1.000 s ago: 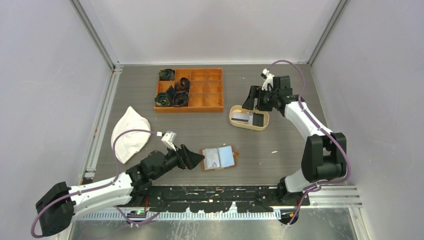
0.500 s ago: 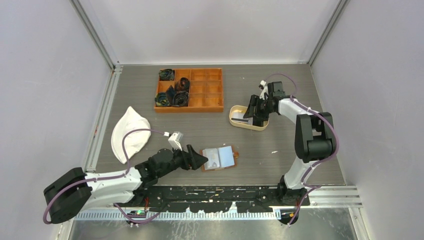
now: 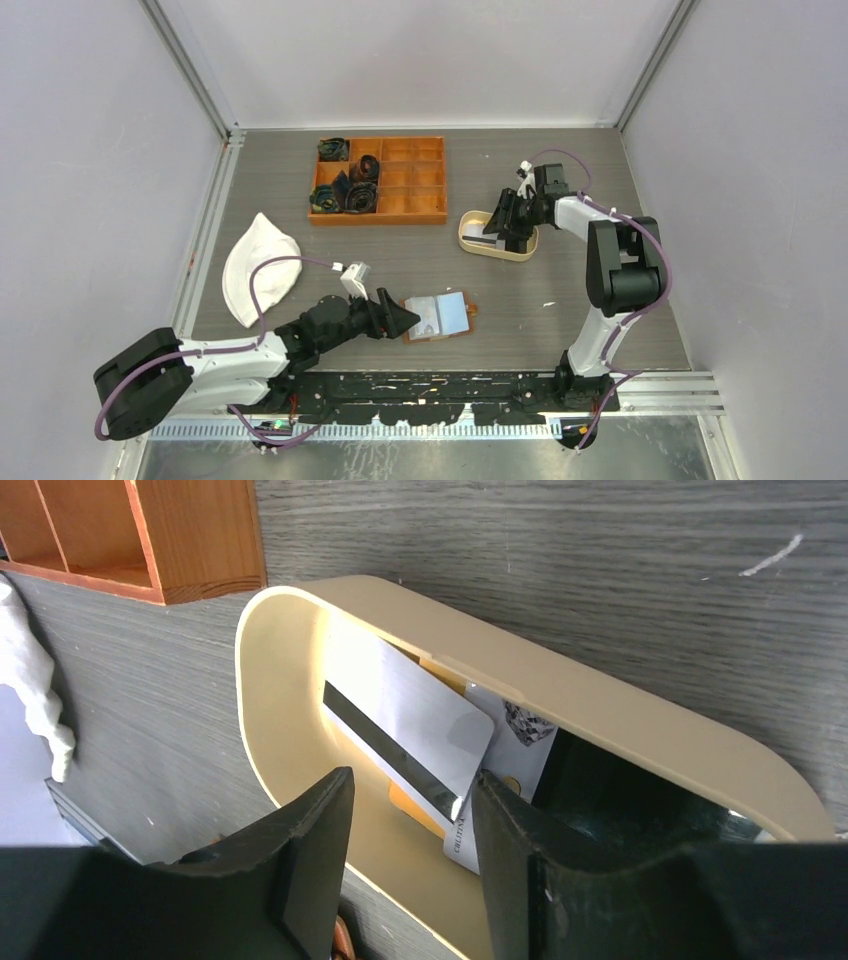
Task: Put the credit cards into the card holder
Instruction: Pick up the credit card from the storage box.
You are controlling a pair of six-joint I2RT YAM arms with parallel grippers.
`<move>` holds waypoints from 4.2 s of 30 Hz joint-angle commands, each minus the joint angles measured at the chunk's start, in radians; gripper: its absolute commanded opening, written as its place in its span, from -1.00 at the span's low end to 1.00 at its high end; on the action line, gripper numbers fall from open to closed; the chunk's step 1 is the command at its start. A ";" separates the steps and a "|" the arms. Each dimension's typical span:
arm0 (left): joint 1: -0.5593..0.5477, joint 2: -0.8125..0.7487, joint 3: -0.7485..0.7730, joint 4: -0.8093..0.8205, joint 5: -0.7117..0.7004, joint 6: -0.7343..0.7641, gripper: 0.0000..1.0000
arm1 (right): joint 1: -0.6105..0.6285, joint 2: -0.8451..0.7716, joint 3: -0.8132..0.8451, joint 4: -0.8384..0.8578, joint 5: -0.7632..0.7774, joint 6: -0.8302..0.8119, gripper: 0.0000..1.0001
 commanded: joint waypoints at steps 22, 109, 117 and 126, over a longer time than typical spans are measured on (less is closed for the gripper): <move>0.005 0.082 0.060 0.096 0.024 -0.009 0.51 | -0.009 0.018 -0.046 0.333 -0.302 0.234 -0.30; -0.009 0.321 0.434 0.845 0.115 0.191 -0.36 | 0.095 -0.866 -0.355 0.877 -0.650 0.539 -0.98; 0.001 0.268 0.394 0.822 0.130 0.237 -1.00 | 0.111 -0.875 -0.307 0.652 -0.687 0.326 -0.34; 0.028 -0.102 0.445 -0.307 0.300 0.484 -1.00 | 0.116 -0.902 -0.126 -0.396 -0.729 -0.870 0.59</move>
